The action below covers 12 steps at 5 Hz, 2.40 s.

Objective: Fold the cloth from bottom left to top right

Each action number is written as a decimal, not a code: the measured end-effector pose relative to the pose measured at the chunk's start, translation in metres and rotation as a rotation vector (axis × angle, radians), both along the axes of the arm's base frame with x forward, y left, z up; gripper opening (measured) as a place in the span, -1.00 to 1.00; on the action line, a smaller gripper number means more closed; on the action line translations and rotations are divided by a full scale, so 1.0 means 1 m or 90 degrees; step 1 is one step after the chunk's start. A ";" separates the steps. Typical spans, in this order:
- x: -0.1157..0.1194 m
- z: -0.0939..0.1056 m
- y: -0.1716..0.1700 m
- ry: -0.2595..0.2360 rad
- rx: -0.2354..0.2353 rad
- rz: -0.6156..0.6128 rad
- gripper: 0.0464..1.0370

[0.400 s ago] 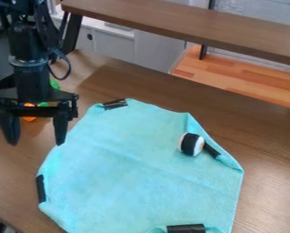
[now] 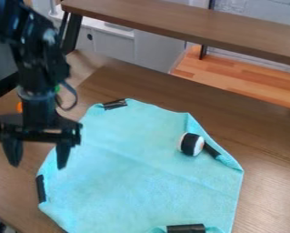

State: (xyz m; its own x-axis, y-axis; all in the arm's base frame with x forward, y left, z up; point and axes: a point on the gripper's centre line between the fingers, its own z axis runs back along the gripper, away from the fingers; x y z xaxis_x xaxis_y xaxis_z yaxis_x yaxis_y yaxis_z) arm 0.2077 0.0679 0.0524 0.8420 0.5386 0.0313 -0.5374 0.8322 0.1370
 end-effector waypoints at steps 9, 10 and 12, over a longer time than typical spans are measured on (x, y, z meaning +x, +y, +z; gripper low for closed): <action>-0.001 -0.065 0.014 -0.204 0.037 0.006 -0.45; -0.002 -0.046 0.011 -0.190 -0.002 0.026 -0.83; 0.036 0.003 -0.011 -0.195 -0.091 0.092 -0.99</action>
